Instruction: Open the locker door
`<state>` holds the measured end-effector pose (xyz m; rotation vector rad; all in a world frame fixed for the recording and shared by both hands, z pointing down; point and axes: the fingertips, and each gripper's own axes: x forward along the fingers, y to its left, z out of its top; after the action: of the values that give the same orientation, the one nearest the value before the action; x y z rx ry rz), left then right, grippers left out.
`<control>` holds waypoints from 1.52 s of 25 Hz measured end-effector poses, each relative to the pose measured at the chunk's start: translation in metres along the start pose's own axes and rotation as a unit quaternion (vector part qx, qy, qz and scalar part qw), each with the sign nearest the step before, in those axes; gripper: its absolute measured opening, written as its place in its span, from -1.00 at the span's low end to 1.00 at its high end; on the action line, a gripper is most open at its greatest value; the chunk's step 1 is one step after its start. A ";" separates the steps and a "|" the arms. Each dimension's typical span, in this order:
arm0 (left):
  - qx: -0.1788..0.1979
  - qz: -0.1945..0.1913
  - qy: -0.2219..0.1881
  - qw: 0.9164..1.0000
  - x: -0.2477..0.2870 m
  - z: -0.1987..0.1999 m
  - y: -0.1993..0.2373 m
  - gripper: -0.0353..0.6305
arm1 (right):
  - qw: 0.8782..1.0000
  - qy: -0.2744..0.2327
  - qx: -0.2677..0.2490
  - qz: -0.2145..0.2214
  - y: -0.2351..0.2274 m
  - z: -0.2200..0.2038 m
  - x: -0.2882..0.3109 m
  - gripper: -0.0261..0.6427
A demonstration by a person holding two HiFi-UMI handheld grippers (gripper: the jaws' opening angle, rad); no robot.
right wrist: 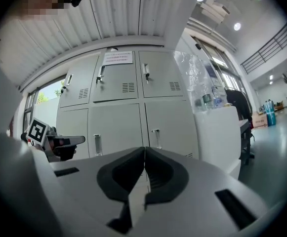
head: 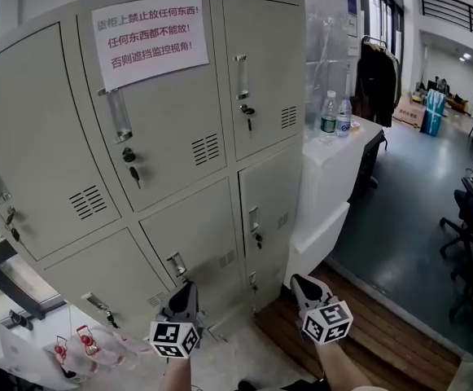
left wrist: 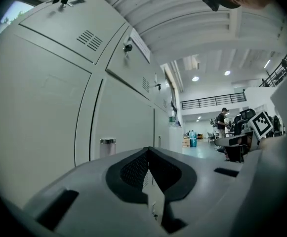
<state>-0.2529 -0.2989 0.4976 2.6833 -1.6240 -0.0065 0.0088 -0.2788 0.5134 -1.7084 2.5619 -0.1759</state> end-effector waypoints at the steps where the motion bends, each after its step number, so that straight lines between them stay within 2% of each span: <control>1: -0.001 0.004 0.003 1.000 0.004 -0.002 0.008 -0.88 | 1.000 0.002 -0.001 0.005 0.002 -0.001 0.010 -0.88; 9: -0.012 0.039 0.004 0.999 0.024 -0.004 0.033 -0.88 | 0.999 0.006 -0.003 0.046 -0.002 0.001 0.062 -0.88; 23: -0.003 0.127 -0.001 0.992 0.036 0.014 0.003 -0.88 | 0.989 0.022 -0.014 0.145 -0.034 0.023 0.095 -0.88; 28: -0.005 0.145 -0.003 0.989 0.034 0.016 -0.002 -0.88 | 0.985 0.012 -0.024 0.170 -0.032 0.036 0.101 -0.88; 32: -0.006 0.150 -0.004 0.989 0.035 0.018 -0.006 -0.88 | 0.984 -0.003 -0.042 0.173 -0.030 0.055 0.108 -0.86; 33: -0.006 0.150 -0.004 0.989 0.035 0.018 -0.007 -0.88 | 0.984 -0.005 -0.042 0.175 -0.030 0.059 0.110 -0.76; 34: -0.006 0.150 -0.003 0.989 0.035 0.018 -0.008 -0.88 | 0.983 -0.006 -0.040 0.178 -0.030 0.063 0.111 -0.53; 35: -0.006 0.150 -0.003 0.989 0.035 0.018 -0.008 -0.88 | 0.983 -0.007 -0.039 0.180 -0.029 0.067 0.113 -0.37; 38: -0.007 0.150 -0.003 0.989 0.034 0.018 -0.007 -0.88 | 0.981 -0.017 -0.042 0.186 -0.026 0.084 0.116 -0.29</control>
<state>-0.2308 -0.3257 0.4796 2.4004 -2.0022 -0.0246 -0.0024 -0.4012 0.4349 -1.2055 2.8371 -0.0212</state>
